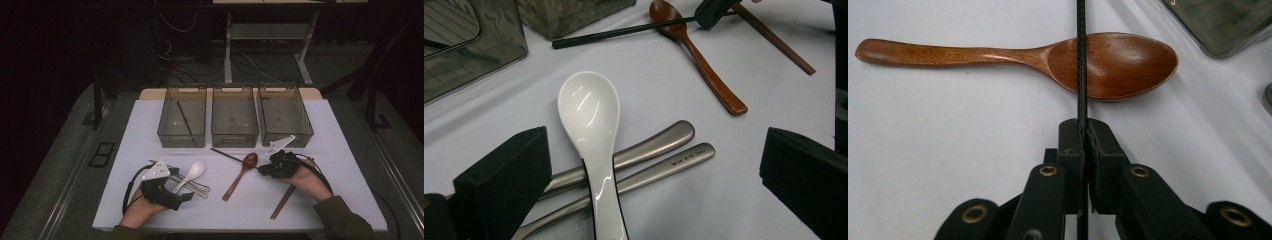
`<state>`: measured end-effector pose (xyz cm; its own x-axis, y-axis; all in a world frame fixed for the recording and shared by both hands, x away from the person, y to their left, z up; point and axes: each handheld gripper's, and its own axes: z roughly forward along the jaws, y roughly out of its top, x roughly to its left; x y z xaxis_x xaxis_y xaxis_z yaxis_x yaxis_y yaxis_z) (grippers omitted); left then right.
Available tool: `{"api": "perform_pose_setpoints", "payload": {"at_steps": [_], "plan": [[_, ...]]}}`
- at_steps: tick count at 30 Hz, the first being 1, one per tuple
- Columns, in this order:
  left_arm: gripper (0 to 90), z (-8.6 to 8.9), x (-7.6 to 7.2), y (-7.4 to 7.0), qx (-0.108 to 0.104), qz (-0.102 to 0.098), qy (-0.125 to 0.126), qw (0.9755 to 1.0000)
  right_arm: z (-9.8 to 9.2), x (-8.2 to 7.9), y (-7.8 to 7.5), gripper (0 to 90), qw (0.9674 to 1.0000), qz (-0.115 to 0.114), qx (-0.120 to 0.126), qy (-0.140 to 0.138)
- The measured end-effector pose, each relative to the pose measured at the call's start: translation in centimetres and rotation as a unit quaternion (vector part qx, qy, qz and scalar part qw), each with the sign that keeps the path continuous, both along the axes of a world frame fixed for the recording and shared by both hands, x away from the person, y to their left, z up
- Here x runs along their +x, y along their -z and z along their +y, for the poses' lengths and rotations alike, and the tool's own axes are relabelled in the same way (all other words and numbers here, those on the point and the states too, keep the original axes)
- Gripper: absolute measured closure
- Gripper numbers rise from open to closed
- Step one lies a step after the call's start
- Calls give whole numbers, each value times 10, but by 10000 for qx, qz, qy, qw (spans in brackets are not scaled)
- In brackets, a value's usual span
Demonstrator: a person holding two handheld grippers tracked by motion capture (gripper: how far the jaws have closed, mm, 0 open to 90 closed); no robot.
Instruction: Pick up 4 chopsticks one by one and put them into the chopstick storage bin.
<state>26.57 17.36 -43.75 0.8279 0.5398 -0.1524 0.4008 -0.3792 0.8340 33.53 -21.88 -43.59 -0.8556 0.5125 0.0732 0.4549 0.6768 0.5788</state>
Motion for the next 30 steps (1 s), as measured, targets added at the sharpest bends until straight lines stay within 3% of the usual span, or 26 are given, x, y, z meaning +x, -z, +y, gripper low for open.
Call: {"api": "perform_pose_setpoints", "payload": {"at_steps": [30], "plan": [[0,0,0,0,10,-2,-2,10000,-14,-2,-16,857,9975,97,679,-144]]}}
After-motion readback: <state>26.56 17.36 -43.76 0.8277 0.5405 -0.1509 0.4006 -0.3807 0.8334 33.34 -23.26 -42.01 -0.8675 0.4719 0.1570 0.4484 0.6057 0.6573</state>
